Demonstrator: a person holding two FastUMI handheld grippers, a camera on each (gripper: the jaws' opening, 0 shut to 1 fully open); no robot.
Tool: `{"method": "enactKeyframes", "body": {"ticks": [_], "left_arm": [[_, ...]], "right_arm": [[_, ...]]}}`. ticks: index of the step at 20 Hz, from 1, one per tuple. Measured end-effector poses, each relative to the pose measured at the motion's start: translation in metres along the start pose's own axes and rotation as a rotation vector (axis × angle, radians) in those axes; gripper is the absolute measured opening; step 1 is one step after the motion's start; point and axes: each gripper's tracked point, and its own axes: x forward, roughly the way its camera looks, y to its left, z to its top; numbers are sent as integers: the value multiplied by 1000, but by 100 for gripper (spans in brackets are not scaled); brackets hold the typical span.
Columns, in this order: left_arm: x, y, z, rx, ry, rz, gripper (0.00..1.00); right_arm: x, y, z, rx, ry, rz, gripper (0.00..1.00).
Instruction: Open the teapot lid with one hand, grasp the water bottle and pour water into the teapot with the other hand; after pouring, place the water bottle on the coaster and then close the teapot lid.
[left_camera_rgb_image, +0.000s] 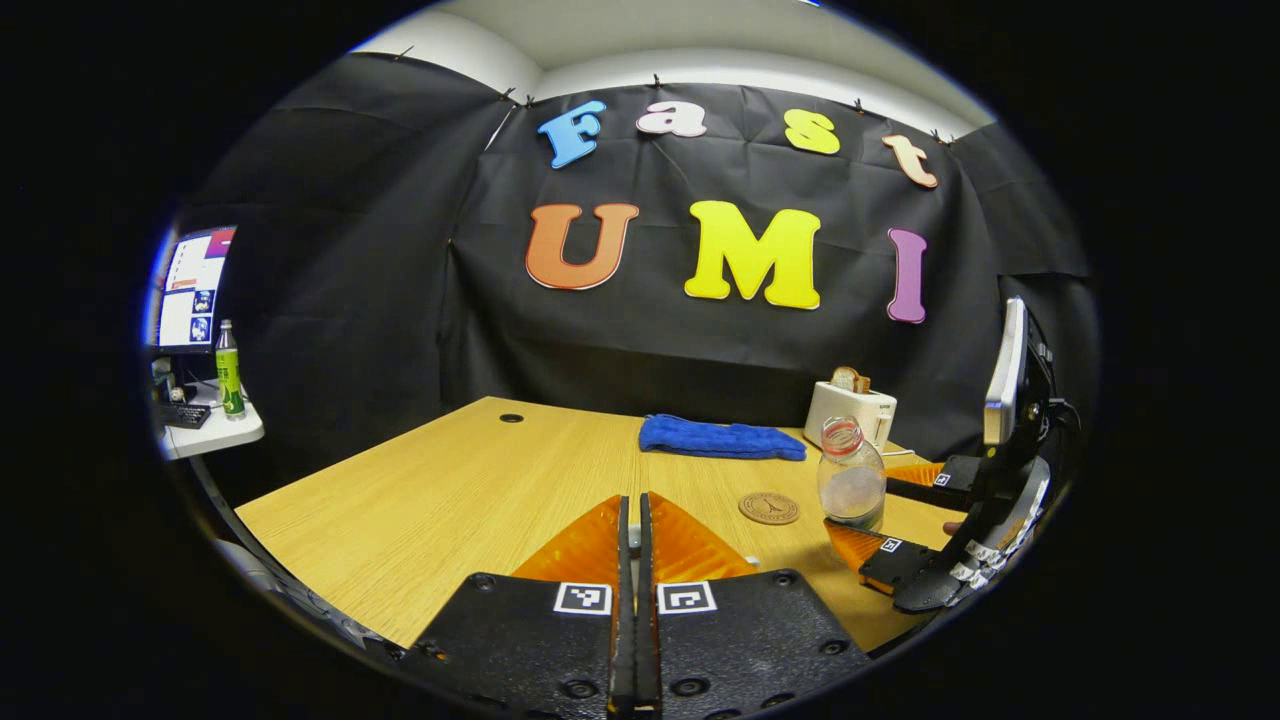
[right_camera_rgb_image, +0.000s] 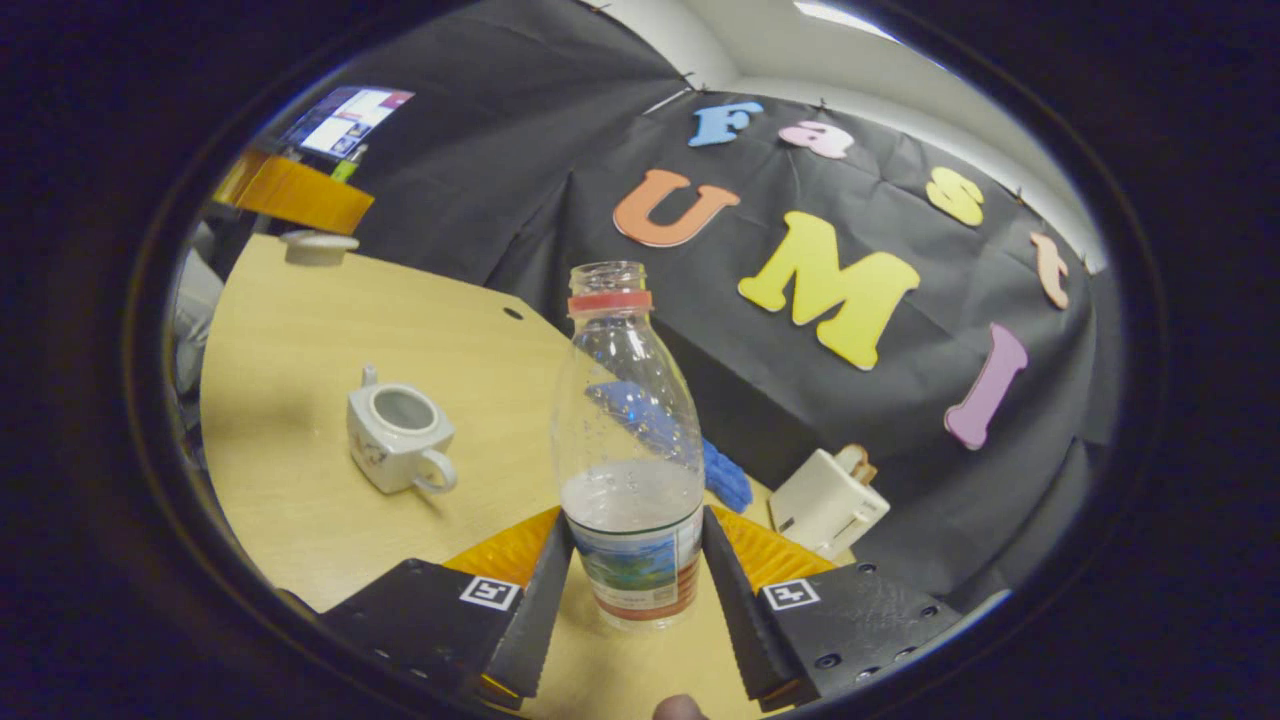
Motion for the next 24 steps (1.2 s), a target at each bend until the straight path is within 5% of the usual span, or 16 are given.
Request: {"method": "enactKeyframes", "body": {"ticks": [12, 24], "left_arm": [[2, 19, -8, 29, 22, 2, 3], [-2, 26, -3, 35, 14, 16, 3]], "right_arm": [[27, 6, 1, -621, -69, -88, 75], [33, 12, 23, -911, -131, -130, 75]]}}
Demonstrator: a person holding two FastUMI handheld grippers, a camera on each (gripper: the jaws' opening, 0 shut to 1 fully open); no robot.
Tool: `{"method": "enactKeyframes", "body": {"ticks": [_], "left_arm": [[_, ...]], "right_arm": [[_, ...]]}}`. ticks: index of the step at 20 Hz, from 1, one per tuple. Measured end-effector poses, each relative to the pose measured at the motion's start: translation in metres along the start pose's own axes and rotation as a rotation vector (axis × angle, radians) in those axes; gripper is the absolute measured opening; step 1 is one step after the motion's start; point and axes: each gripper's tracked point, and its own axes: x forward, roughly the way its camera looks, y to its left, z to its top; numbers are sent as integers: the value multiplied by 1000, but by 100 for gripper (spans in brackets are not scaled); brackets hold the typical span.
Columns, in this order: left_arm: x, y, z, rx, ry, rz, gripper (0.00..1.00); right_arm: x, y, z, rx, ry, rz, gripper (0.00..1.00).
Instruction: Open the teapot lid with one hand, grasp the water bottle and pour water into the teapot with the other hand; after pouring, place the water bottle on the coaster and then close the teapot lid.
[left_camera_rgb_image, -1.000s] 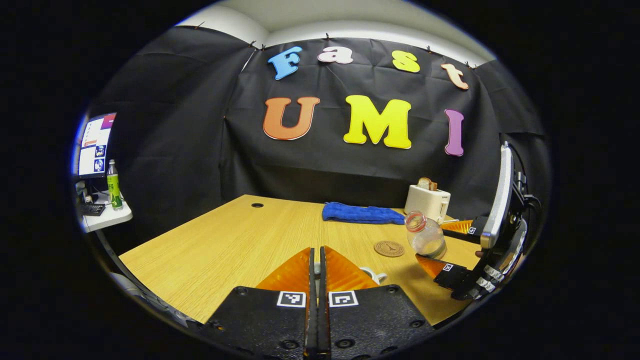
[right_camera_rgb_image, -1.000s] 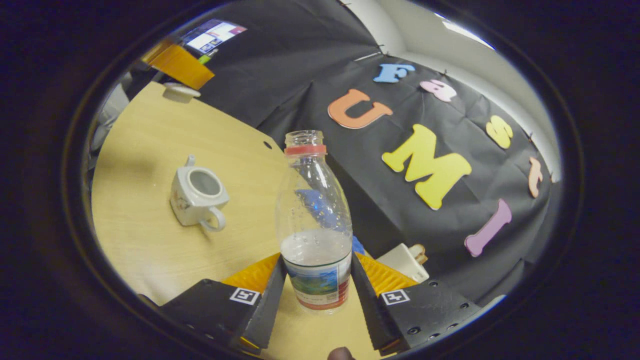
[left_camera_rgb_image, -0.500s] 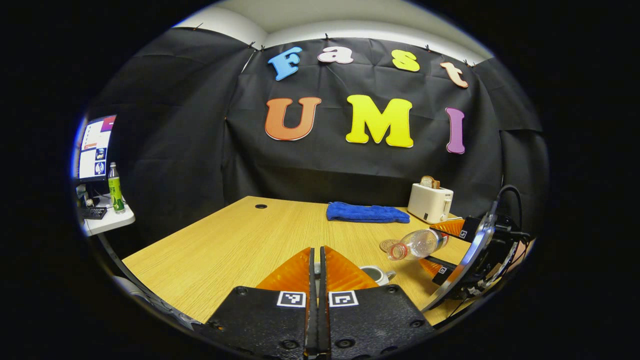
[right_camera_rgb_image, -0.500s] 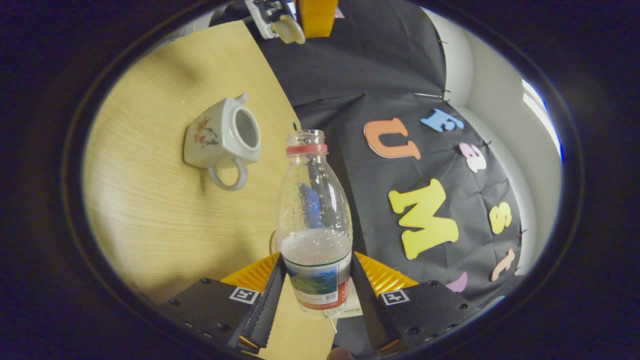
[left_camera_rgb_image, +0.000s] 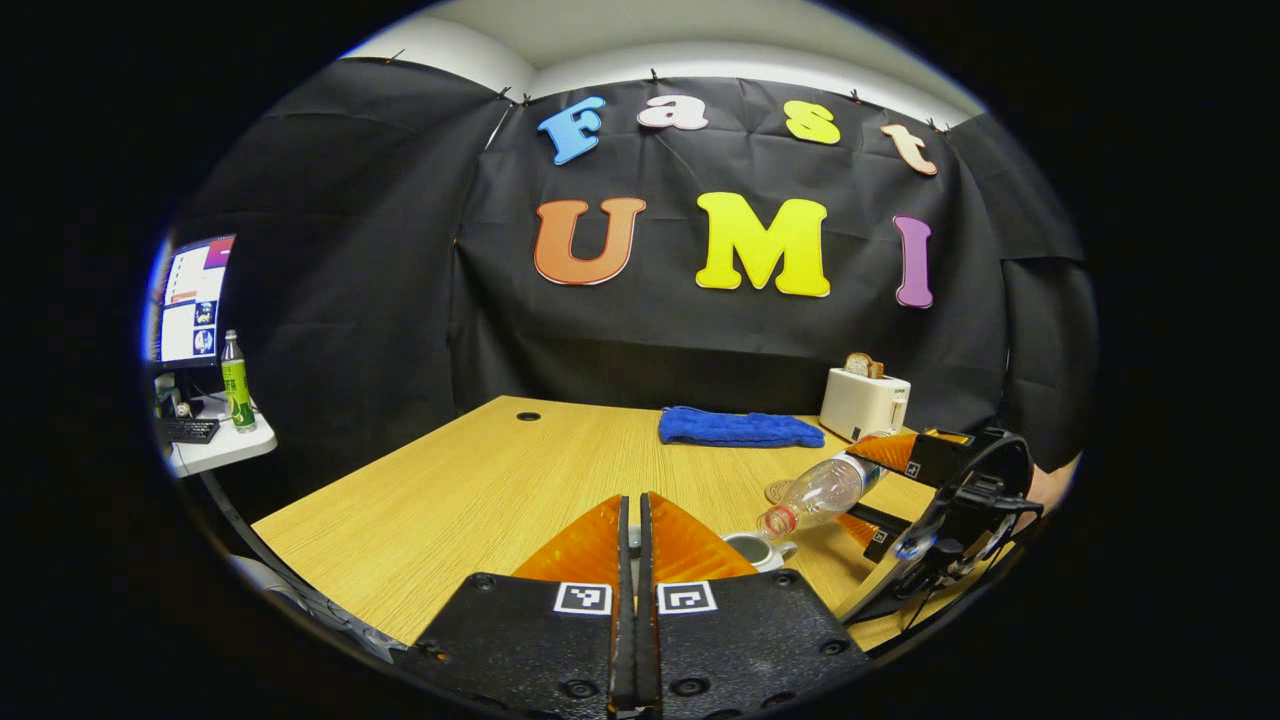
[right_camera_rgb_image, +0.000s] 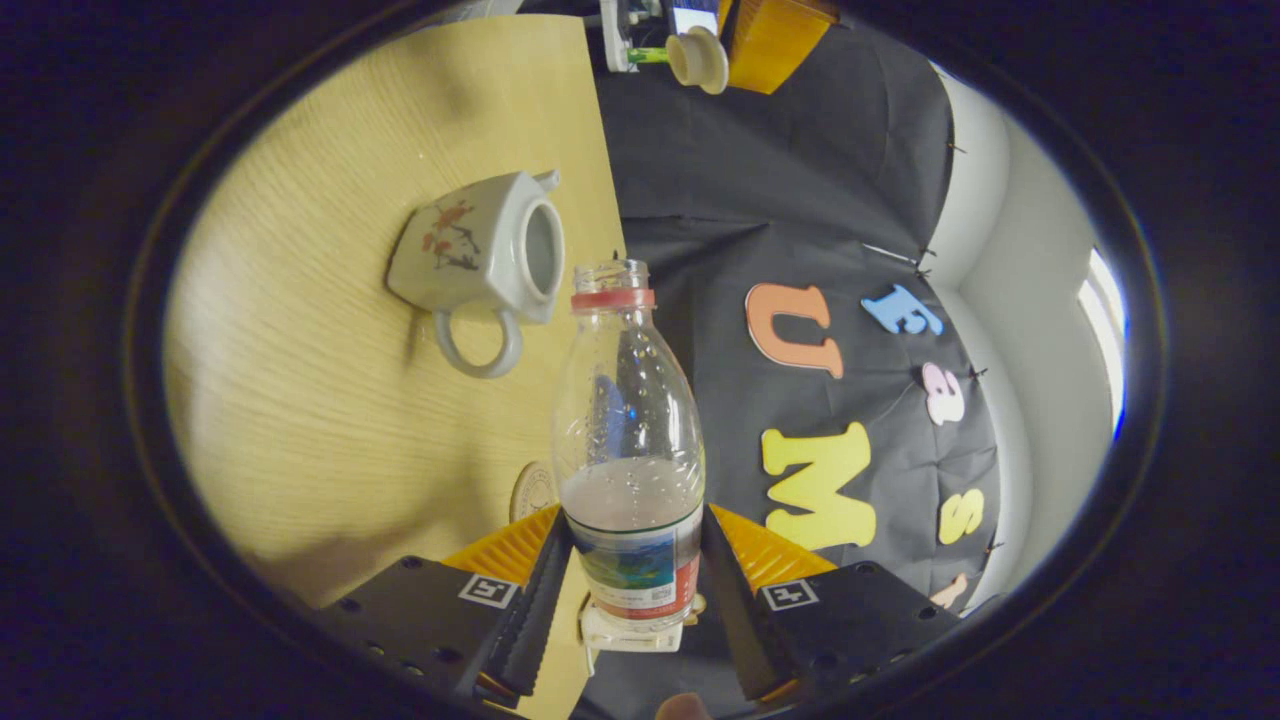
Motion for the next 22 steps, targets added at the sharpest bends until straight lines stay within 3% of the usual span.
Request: {"method": "enactKeyframes", "body": {"ticks": [22], "left_arm": [[-2, 9, 2, -13, -1, 12, 3]], "right_arm": [[7, -36, 23, -260, -33, -77, 74]]}}
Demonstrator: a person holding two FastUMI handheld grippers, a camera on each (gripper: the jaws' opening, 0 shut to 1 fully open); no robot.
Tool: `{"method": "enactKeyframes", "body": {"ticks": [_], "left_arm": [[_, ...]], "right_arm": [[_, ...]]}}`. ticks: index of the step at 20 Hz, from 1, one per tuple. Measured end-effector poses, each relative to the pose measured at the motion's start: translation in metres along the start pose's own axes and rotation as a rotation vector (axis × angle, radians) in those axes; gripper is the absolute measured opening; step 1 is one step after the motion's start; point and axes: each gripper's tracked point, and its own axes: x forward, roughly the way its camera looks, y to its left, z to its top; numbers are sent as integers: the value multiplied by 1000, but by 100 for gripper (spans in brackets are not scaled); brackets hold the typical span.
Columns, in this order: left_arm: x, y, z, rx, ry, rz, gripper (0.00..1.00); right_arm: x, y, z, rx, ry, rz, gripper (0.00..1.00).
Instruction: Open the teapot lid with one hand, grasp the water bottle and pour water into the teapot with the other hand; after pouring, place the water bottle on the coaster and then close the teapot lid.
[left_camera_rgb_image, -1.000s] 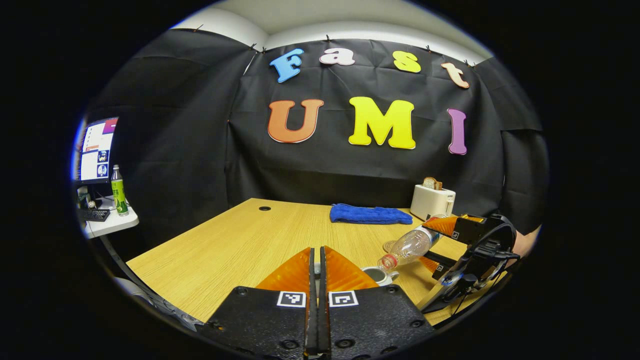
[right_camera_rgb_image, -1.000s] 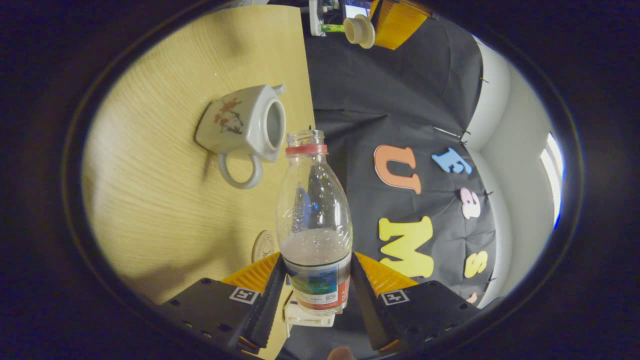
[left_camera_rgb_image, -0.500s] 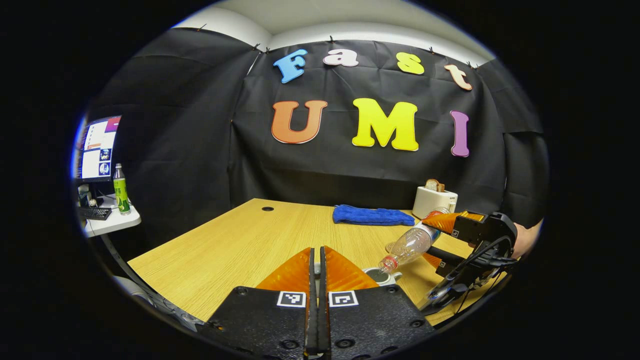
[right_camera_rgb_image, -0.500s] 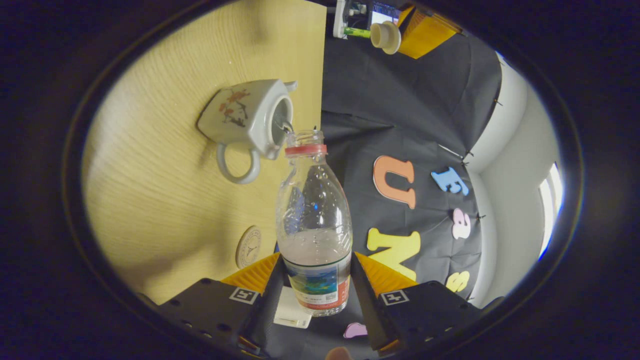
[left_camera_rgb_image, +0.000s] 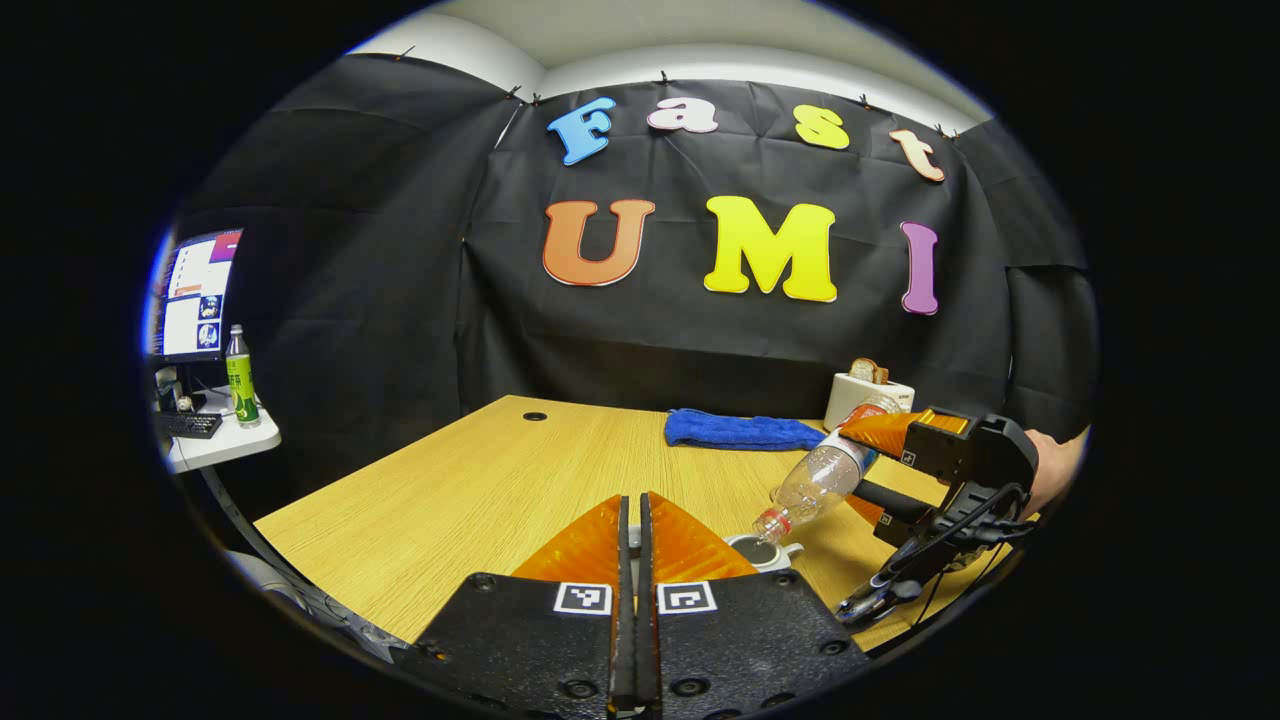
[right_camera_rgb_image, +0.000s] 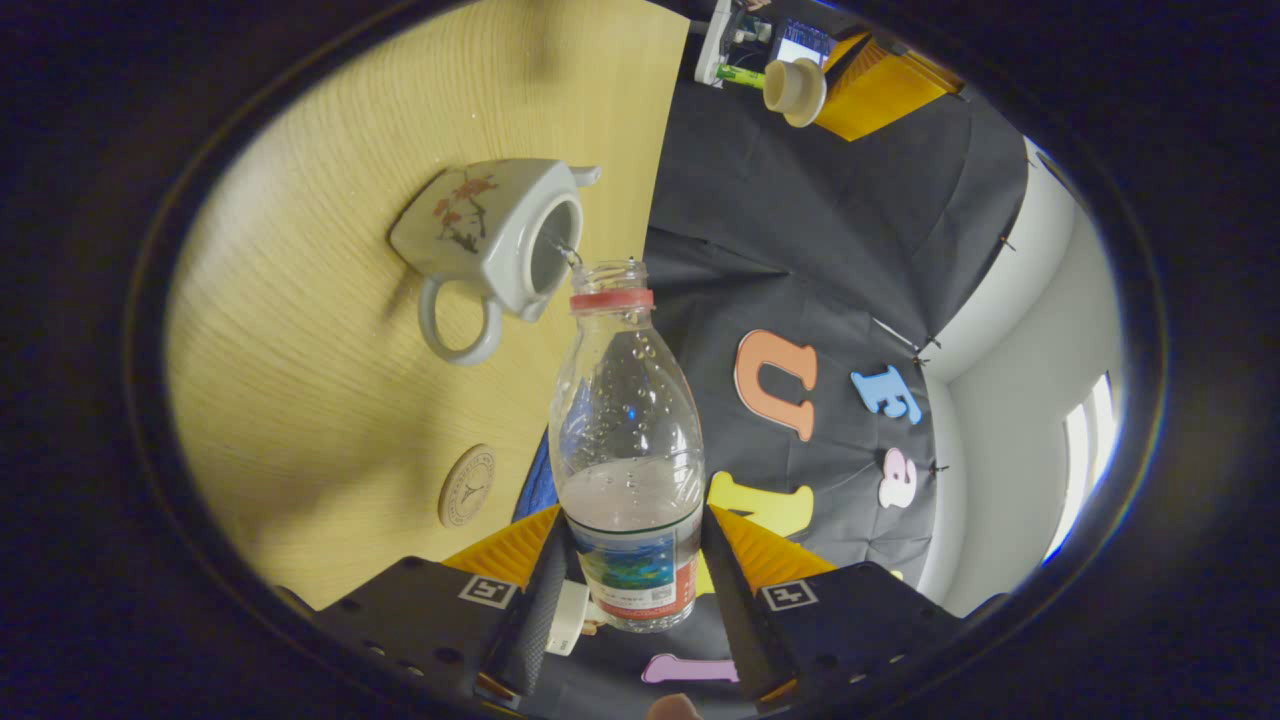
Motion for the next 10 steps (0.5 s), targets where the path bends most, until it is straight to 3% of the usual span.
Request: {"method": "enactKeyframes", "body": {"ticks": [10], "left_arm": [[-2, 0, 2, 0, -4, -2, 2]], "right_arm": [[-3, -20, 4, -91, -15, -41, 73]]}}
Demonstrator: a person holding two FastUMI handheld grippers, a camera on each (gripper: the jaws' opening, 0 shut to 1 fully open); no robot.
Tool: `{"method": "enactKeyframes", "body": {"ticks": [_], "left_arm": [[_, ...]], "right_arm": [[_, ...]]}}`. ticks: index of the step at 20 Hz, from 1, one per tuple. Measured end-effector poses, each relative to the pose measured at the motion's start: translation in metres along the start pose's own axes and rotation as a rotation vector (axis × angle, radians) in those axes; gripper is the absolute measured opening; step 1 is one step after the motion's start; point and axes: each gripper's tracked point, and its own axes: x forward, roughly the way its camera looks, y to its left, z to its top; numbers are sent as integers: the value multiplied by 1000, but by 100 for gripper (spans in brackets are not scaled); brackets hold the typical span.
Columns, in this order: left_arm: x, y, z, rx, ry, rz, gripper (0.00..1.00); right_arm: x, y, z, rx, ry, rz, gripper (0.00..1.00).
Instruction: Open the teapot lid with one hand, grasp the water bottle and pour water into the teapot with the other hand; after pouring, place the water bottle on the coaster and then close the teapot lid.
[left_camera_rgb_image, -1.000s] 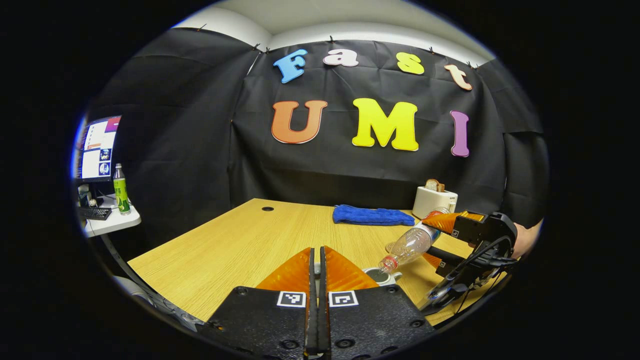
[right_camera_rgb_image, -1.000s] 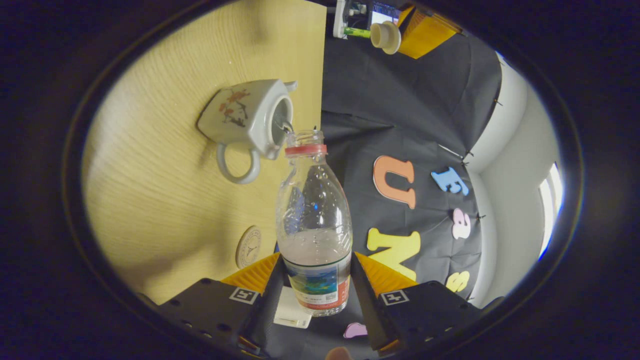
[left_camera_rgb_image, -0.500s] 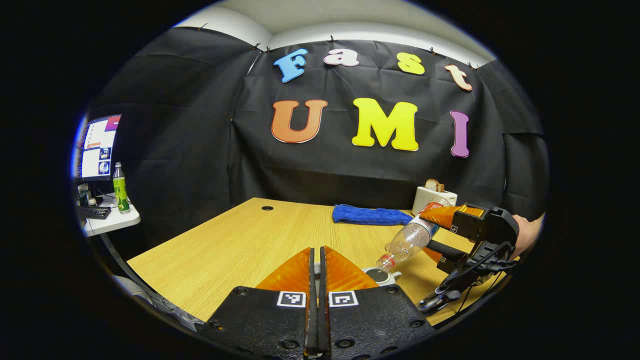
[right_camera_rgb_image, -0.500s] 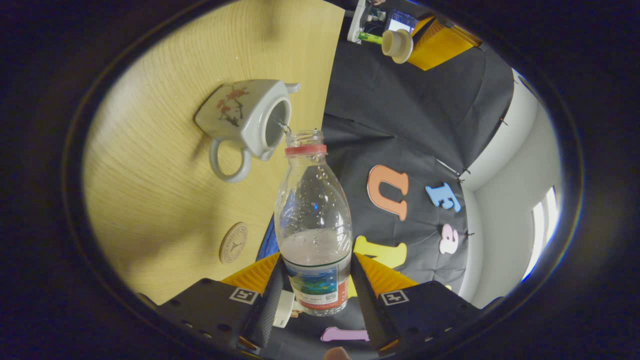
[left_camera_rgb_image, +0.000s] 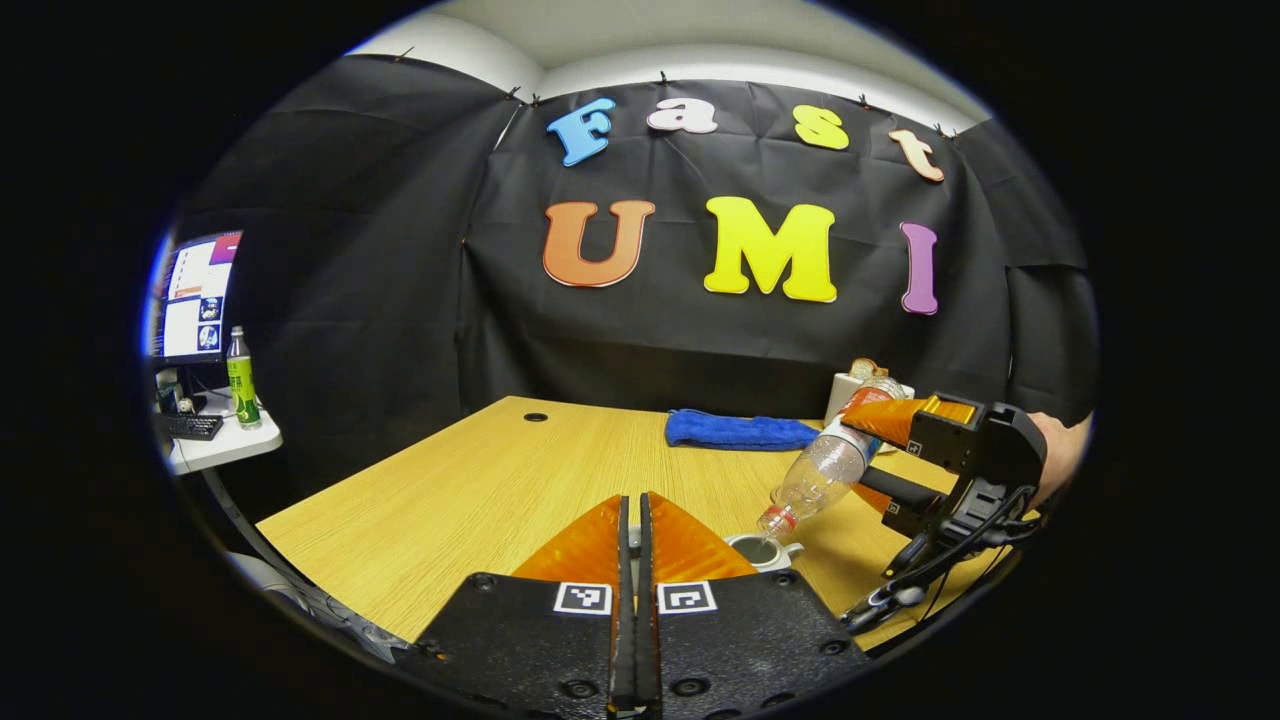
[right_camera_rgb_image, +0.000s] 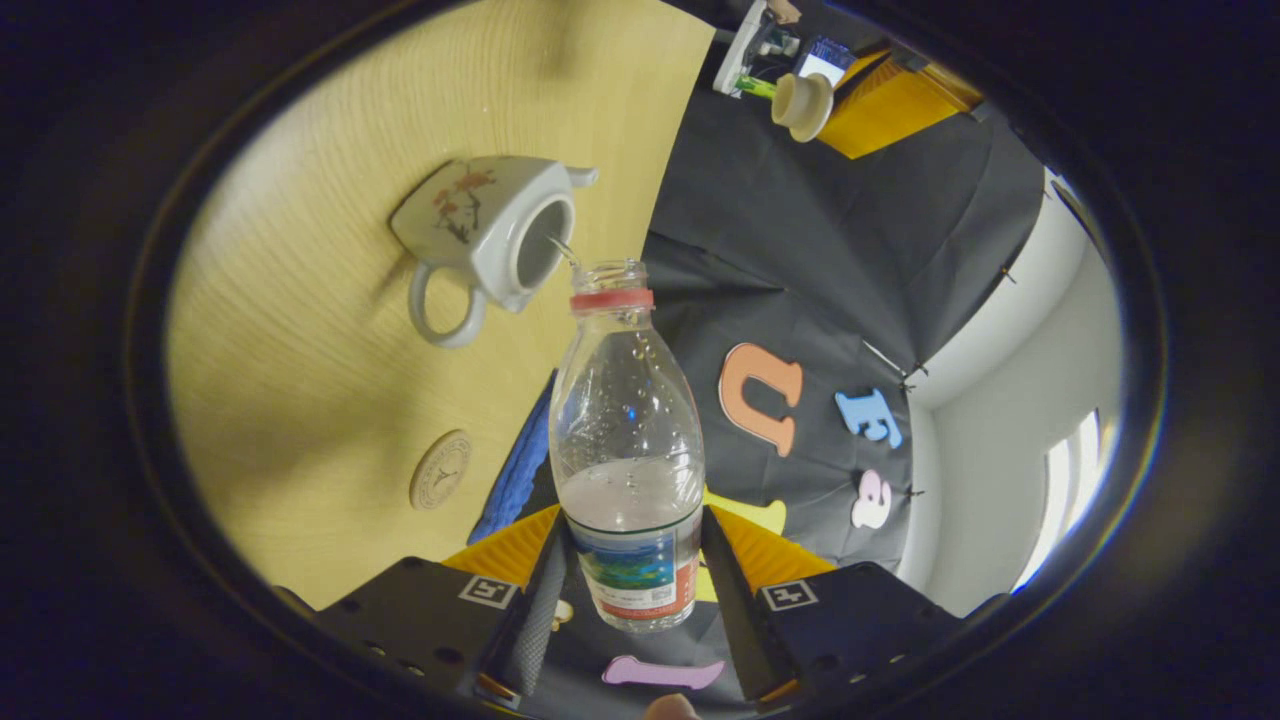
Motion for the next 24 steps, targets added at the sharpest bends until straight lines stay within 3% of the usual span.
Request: {"method": "enactKeyframes", "body": {"ticks": [16, 22, 24], "left_arm": [[-4, 4, 4, 0, -7, 5, 3], [-5, 3, 9, 2, -22, 10, 2], [-7, 4, 11, 5, -25, 13, 2]], "right_arm": [[-1, -12, 3, -72, -3, -18, 73], [-8, 21, 4, 115, 33, 85, 75], [-11, 34, 4, 236, 53, 133, 73]]}}
